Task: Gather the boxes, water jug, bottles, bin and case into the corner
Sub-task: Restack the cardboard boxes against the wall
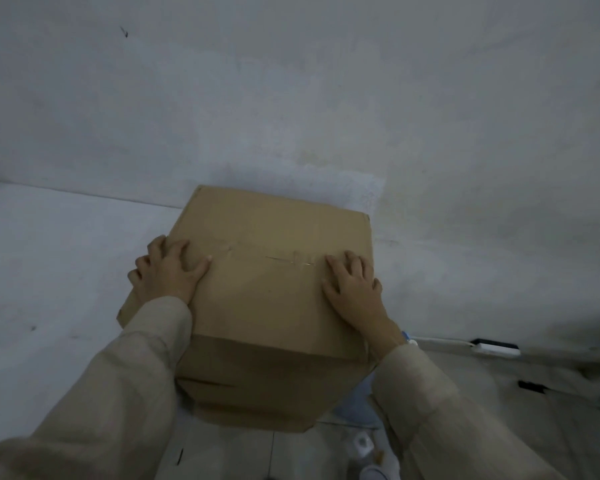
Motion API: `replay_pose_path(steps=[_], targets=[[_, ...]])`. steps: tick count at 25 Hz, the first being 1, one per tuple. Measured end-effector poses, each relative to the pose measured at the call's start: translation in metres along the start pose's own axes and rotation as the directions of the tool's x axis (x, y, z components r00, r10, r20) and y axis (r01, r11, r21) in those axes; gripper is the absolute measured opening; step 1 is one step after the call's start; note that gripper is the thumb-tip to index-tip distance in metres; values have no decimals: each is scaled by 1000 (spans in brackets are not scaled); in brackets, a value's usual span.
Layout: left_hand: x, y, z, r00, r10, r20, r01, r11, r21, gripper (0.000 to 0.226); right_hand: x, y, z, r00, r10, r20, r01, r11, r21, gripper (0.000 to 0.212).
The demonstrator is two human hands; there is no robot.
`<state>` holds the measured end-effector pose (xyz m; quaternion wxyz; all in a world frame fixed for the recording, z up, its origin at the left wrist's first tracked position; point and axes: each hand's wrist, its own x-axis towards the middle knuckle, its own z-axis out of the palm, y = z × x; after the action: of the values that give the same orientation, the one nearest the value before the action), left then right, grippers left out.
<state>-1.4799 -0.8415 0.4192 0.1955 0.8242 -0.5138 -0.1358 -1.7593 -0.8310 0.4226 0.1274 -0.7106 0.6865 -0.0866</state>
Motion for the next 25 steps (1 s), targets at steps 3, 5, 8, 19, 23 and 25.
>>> replay_pose_path(steps=[3,5,8,19,23,25], targets=[[-14,-1,-2,999,-45,-5,45,999,29,59,-36,-3,-4,966,-114,230,126,991,-37,89],[-21,-1,-6,997,-70,46,67,996,54,59,-61,1,-7,924,-172,343,212,974,-83,109],[-35,-11,-8,988,-121,98,112,990,89,61,-86,16,-11,926,-161,341,231,957,-174,102],[-127,-63,-24,978,155,136,-104,940,-326,53,-131,43,13,993,-114,-31,118,967,225,50],[-143,-72,-11,943,204,262,-120,945,-304,46,-134,40,16,989,-87,-119,127,911,393,48],[-149,-81,3,924,169,343,-67,955,-290,48,-137,43,24,986,-74,-147,134,880,455,51]])
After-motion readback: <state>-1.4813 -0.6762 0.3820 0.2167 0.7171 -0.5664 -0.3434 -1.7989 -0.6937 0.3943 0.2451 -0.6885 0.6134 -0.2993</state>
